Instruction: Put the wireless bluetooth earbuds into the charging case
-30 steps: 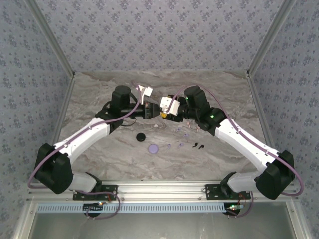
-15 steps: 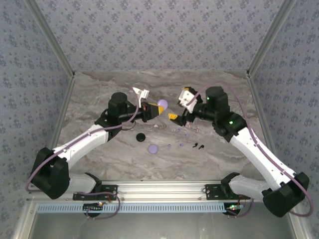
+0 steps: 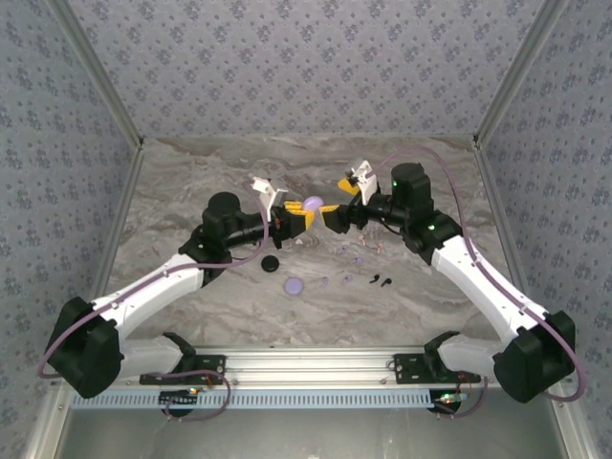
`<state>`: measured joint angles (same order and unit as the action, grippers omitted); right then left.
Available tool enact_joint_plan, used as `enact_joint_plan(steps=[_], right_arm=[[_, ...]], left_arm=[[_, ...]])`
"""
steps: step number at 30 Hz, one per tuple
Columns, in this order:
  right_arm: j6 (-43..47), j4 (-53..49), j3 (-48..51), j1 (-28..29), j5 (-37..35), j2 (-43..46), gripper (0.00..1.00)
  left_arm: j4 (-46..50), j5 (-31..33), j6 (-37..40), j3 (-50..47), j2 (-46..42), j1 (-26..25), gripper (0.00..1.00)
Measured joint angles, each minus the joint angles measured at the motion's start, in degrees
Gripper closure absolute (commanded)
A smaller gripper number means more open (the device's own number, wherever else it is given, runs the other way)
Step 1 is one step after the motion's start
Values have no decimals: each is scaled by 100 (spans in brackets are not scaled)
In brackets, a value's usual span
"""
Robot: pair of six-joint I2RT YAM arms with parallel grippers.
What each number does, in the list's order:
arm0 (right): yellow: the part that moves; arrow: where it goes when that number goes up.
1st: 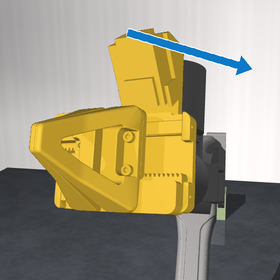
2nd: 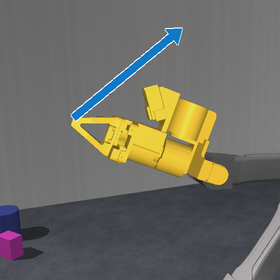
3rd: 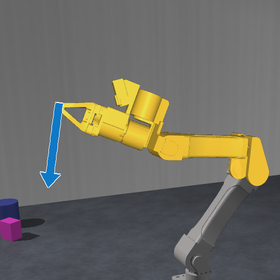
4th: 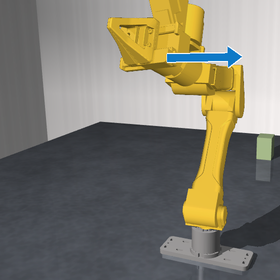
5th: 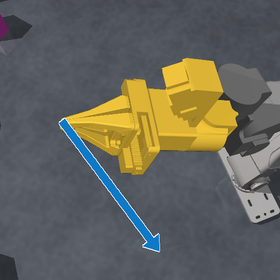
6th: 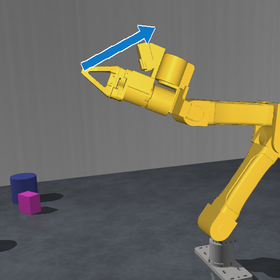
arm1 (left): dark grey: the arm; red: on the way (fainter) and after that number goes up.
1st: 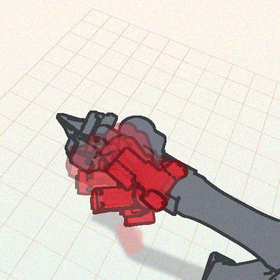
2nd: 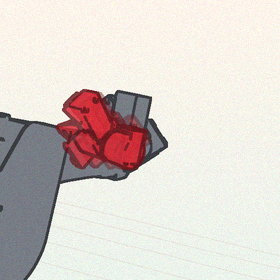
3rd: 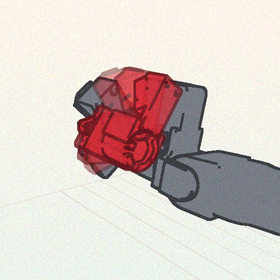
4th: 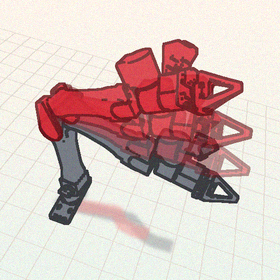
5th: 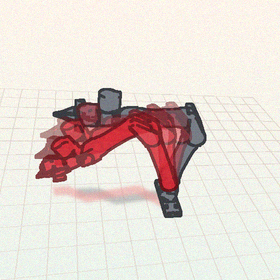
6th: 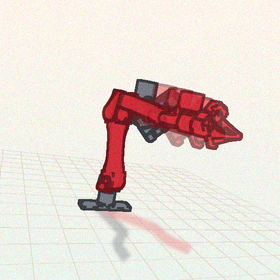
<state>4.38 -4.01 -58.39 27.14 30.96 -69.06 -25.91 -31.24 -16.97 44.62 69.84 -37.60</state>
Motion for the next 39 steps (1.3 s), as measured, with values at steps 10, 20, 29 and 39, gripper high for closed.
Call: enact_joint_plan(steps=[10, 20, 29, 39], right_arm=[[-177, -76, -251, -26, 46, -267, 11], [-205, -173, -647, -186, 74, -444, 11], [-223, -323, -697, -295, 61, -350, 9], [-942, -1591, -459, -647, -1025, 485, 15]], left_arm=[[35, 227, 409, -2, 0, 9, 100], [280, 85, 896, 0, 0, -79, 100], [310, 111, 1110, -13, 0, -109, 100], [-2, 433, 1801, -667, -339, -295, 100]])
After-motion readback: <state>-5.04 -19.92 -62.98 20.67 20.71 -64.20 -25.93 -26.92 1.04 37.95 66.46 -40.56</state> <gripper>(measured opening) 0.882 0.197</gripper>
